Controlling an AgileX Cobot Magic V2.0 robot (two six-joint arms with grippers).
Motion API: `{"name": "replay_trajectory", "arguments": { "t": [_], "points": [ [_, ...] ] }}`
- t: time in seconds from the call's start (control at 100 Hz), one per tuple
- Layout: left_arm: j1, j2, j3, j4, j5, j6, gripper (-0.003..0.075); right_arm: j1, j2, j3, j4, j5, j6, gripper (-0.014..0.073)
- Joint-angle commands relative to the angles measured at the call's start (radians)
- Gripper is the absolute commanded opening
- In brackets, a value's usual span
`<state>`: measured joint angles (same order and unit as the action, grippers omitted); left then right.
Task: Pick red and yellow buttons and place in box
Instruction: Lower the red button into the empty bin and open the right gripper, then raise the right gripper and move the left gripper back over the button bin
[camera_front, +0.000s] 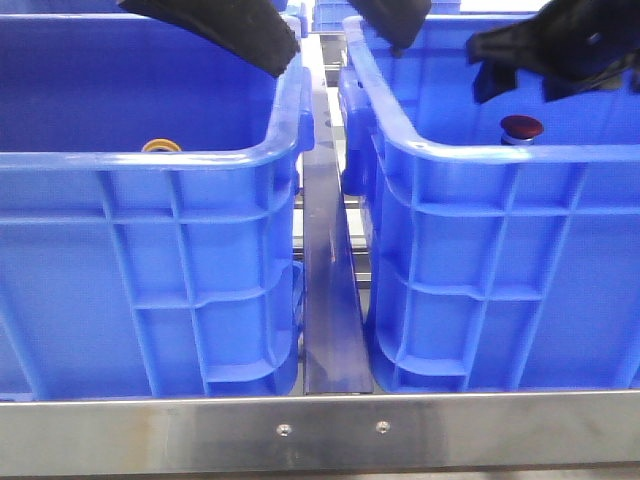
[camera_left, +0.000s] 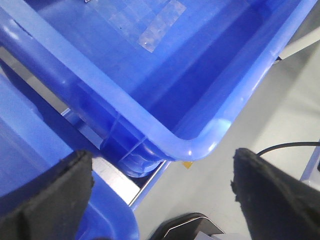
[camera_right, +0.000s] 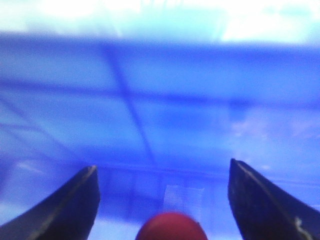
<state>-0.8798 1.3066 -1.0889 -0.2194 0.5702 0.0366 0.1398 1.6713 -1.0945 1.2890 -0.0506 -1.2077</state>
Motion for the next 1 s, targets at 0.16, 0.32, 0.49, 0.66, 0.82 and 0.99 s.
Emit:
{"name": "replay_trajectory", "arguments": {
  "t": [0.16, 0.32, 0.49, 0.66, 0.82, 0.99],
  "points": [
    [-0.006, -0.025, -0.032, -0.02, -0.063, -0.006, 0.0545, -0.003, -0.303, 0.195, -0.002, -0.028, -0.008, 0.0557],
    [-0.006, -0.025, -0.032, -0.02, -0.063, -0.006, 0.0545, -0.003, -0.517, 0.339, -0.001, 0.008, -0.008, 0.0556],
    [-0.006, -0.025, -0.032, -0.02, -0.063, -0.006, 0.0545, -0.003, -0.74, 0.449, -0.001, 0.07, -0.008, 0.0556],
    [-0.006, -0.025, -0.032, -0.02, -0.063, -0.006, 0.0545, -0.003, -0.929, 0.535, -0.001, 0.093, -0.008, 0.0556],
    [-0.006, -0.025, -0.032, -0.02, -0.063, -0.006, 0.0545, -0.003, -1.076, 0.613, -0.001, 0.105, -0.008, 0.0556],
    [-0.006, -0.025, -0.032, -0.015, -0.063, -0.006, 0.0545, -0.003, -1.186, 0.679, -0.001, 0.154, -0.008, 0.0556]
  ]
}}
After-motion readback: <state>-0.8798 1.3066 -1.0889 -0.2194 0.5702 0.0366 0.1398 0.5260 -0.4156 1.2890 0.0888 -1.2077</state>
